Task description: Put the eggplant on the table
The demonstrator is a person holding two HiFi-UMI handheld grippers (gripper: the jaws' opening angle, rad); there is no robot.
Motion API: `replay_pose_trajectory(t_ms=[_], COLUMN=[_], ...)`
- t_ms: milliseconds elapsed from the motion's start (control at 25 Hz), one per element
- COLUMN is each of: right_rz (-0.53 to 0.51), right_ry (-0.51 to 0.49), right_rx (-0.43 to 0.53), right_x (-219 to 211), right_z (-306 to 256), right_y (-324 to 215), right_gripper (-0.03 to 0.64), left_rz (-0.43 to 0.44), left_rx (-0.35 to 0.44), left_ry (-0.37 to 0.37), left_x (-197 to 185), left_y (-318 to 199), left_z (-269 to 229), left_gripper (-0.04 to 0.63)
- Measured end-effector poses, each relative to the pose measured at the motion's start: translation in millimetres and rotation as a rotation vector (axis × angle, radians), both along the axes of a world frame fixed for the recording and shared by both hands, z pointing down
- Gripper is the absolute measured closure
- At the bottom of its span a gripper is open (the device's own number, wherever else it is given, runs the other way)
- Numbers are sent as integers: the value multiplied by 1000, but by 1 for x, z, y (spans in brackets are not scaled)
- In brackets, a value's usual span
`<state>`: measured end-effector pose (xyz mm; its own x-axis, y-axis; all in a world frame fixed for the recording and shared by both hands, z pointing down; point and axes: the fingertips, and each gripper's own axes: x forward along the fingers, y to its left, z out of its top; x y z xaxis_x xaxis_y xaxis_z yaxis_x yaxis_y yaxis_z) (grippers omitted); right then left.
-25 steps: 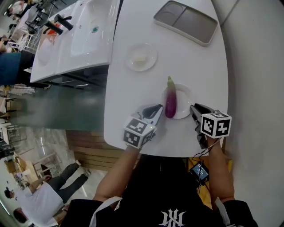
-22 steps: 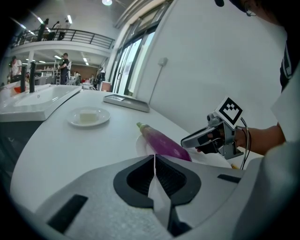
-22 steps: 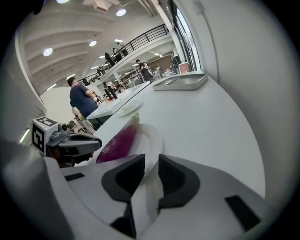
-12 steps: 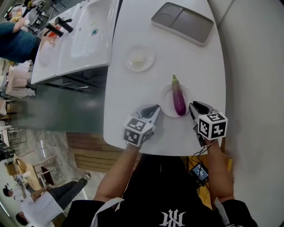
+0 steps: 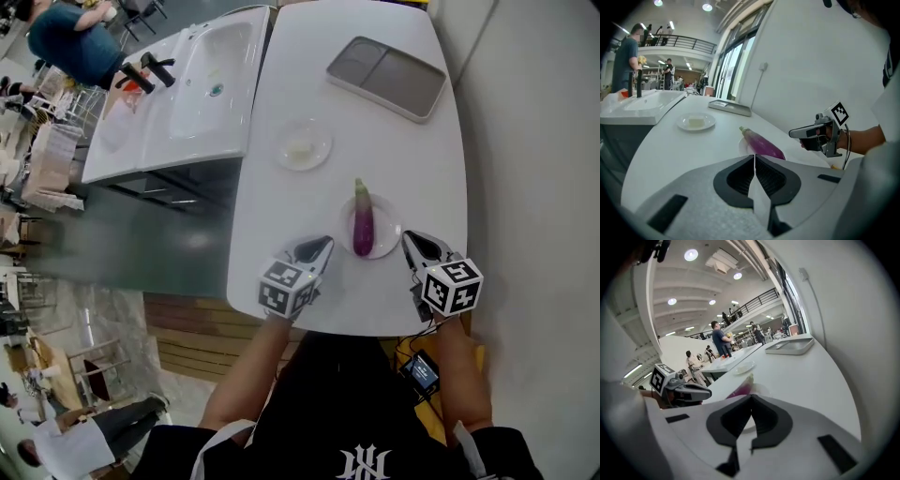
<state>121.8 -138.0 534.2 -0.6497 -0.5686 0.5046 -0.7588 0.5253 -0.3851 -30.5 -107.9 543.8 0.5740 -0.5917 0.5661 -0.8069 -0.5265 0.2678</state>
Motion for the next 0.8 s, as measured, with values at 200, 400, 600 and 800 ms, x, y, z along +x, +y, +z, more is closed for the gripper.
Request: replay_pose_trajectory(t_ms=[200, 400, 600, 800], right_rz=[-19, -100, -205, -219], right_ry=[-143, -234, -256, -287], right_rx=[71, 137, 175, 195], right_x=[7, 4, -4, -1], right_z=[-56, -107, -127, -142], right_y=[24, 59, 95, 114], right_gripper=[612, 612, 614, 614], left_rz=[60, 110, 121, 139], left_rx=[88, 153, 170, 169], left_ry=[76, 129, 142, 203], left_x=[7, 22, 33, 42], left_y=[27, 63, 89, 99], left_z=[-49, -94, -116, -130], left_gripper=[583, 583, 583, 583])
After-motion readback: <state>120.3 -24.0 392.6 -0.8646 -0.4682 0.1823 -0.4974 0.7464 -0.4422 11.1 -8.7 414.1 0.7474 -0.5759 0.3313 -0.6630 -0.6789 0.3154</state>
